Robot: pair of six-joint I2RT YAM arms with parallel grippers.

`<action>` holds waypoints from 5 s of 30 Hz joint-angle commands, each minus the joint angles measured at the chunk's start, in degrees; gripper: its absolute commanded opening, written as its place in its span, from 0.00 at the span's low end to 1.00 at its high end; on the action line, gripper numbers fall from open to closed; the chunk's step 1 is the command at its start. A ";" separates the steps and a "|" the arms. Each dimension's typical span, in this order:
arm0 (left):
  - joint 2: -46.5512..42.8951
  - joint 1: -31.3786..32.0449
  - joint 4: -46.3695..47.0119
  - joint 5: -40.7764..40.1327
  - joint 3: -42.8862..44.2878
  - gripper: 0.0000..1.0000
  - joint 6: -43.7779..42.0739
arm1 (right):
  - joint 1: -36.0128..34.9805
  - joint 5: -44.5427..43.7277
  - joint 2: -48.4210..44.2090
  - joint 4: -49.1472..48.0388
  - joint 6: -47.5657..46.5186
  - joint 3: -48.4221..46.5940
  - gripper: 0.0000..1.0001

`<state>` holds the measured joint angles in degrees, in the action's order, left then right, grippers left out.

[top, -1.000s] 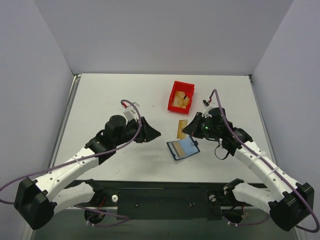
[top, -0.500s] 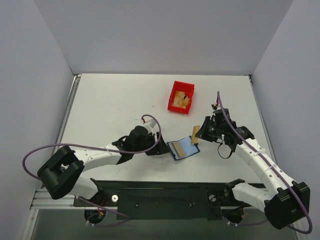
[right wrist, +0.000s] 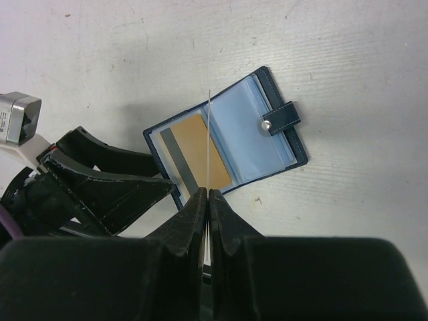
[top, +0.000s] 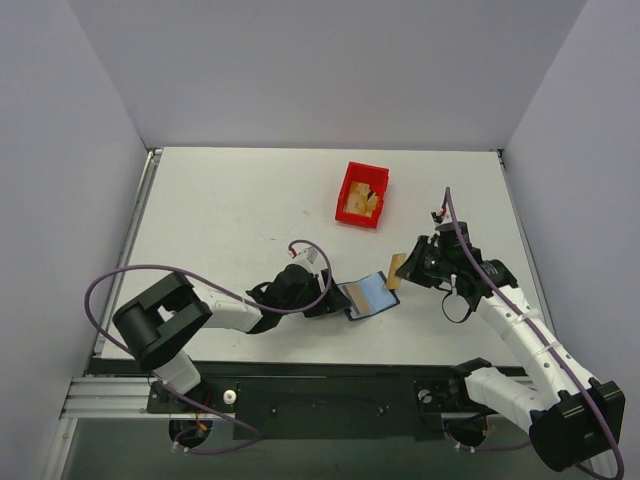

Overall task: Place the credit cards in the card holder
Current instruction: Turn over the card slot in the card holder.

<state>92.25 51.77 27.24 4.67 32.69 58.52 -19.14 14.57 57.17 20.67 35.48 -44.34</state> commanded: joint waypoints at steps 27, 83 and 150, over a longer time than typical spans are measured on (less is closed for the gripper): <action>4.97 -1.93 -9.55 0.34 8.89 0.01 -2.27 | 1.03 3.01 -0.13 0.69 -2.70 0.22 0.00; -15.25 -7.47 -47.46 -8.19 22.41 0.56 -22.39 | -13.73 4.43 22.29 -10.21 -4.99 -2.25 0.00; 6.01 2.99 -30.85 -9.59 16.79 0.00 -16.95 | -12.77 6.35 30.28 -10.29 -4.37 0.57 0.00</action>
<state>97.12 54.96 -3.51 -3.84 50.22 41.39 -32.14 21.15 85.03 8.93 31.44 -43.57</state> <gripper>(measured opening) 0.019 0.003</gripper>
